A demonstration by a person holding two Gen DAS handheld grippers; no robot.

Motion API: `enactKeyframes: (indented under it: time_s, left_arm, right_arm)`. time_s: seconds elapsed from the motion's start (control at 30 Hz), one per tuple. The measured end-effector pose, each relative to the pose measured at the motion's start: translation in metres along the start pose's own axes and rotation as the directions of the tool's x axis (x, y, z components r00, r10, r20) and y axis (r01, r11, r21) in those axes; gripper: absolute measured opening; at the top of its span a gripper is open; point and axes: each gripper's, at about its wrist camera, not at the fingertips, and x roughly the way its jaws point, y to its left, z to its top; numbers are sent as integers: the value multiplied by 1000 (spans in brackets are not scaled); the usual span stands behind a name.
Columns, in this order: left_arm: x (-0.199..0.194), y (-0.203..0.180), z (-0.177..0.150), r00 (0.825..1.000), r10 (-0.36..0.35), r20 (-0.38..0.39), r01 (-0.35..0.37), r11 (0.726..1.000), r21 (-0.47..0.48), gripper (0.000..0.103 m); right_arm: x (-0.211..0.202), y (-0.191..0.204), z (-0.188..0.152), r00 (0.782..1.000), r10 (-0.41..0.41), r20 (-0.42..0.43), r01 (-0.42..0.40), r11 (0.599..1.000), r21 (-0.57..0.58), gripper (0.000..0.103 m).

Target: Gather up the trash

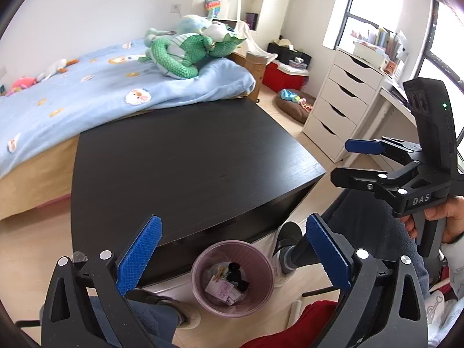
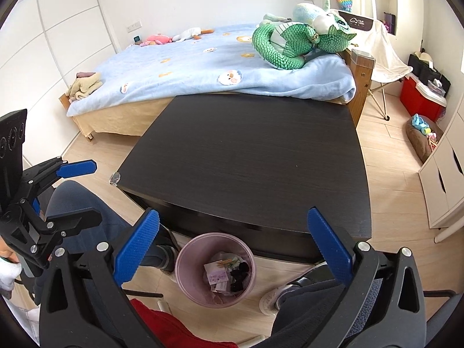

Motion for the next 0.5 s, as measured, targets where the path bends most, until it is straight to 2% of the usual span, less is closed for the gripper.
enactKeyframes:
  time_s: [0.3,0.5]
  left_arm:
    - [0,14,3,999,31,10,-30,998,-48,96]
    - [2,24,12,997,74,32,-73,996,-53,96]
  right_arm:
    - [0,-1,5,1000,-15,24,15,1000,12,100]
    - [6,2,20,999,-7,36,7,1000,6,100]
